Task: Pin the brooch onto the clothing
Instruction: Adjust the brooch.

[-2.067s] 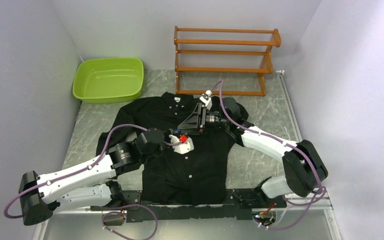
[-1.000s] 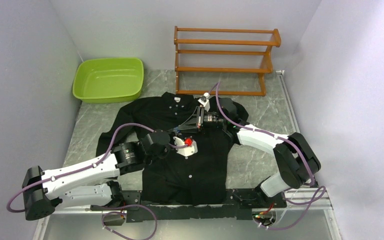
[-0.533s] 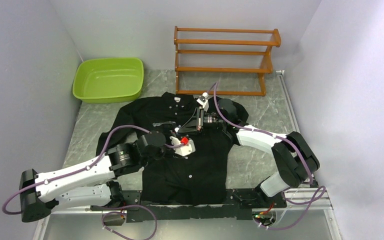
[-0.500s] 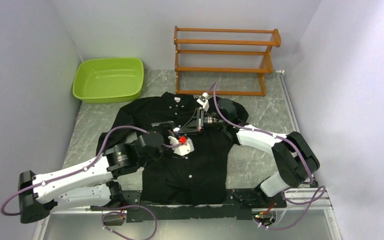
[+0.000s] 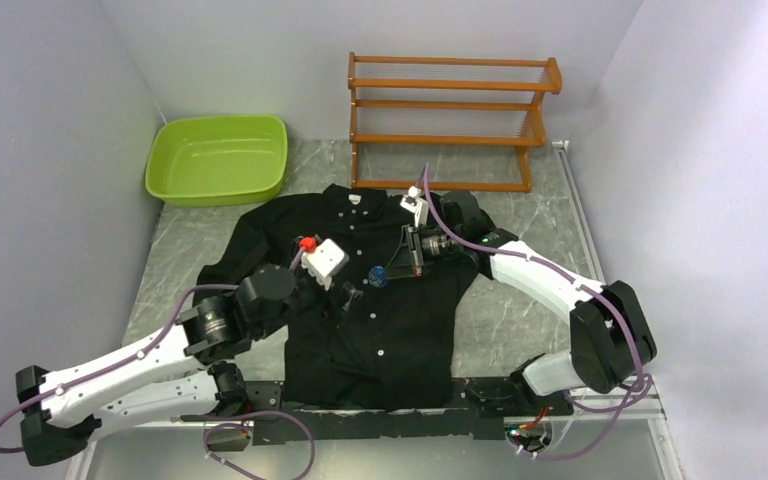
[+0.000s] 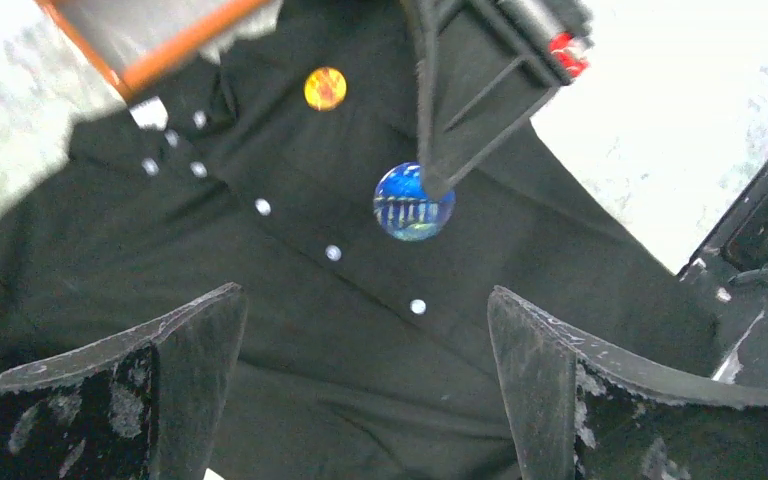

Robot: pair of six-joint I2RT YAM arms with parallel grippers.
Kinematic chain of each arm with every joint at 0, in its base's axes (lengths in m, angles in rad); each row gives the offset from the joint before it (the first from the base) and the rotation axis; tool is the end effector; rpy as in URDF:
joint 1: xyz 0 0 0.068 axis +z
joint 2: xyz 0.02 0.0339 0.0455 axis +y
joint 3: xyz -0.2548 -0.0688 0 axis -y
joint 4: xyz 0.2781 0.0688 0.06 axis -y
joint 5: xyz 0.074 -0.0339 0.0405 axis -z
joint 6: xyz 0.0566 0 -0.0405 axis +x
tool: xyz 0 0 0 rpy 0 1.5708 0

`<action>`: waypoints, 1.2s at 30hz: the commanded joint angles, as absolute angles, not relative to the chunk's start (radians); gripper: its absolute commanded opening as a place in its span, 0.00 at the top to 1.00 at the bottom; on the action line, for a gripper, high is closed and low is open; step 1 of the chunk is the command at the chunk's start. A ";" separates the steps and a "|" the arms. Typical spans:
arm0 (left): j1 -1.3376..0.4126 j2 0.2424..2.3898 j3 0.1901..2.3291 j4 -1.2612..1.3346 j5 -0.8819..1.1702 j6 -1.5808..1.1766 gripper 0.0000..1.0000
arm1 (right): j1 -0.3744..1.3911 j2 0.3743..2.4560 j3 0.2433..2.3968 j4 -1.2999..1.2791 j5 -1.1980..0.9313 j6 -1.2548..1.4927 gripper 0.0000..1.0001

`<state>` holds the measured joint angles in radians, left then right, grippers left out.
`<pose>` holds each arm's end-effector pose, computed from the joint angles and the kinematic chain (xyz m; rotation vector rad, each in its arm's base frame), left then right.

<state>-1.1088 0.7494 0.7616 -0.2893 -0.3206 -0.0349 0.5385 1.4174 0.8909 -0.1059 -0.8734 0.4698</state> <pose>0.1201 -0.2012 0.3155 0.7520 1.7049 -0.5045 0.2702 0.2120 0.2122 -0.6197 2.2683 1.4955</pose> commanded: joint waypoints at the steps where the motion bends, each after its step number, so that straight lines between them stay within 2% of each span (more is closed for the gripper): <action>1: -0.990 0.825 0.809 -0.336 -0.168 -0.391 0.05 | 0.532 1.366 0.950 -0.225 -0.916 0.261 1.00; 7: -0.662 0.844 0.725 -0.188 0.382 -0.617 0.12 | 0.534 1.367 0.988 -0.249 -0.971 0.208 1.00; 12: -0.483 0.835 0.624 -0.011 0.623 -0.751 0.15 | 0.548 1.411 1.042 -0.255 -0.945 0.234 1.00; 18: -0.356 0.850 0.487 0.211 0.756 -0.867 0.19 | 0.558 1.510 1.128 -0.271 -0.970 0.283 1.00; 24: -0.351 0.931 0.348 0.718 0.845 -1.081 0.42 | 0.595 1.556 1.182 -0.231 -1.006 0.327 1.00; 26: -0.351 0.941 0.346 0.753 0.845 -1.093 0.47 | 0.602 1.560 1.187 -0.203 -1.027 0.353 1.00; 36: -0.351 0.966 0.372 0.737 0.840 -1.077 0.52 | 0.621 1.530 1.160 -0.072 -1.063 0.450 1.00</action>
<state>-0.3546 0.9554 0.3370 0.6601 0.8009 -1.0649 0.6163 1.5673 1.1454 -0.1841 -1.0271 0.3950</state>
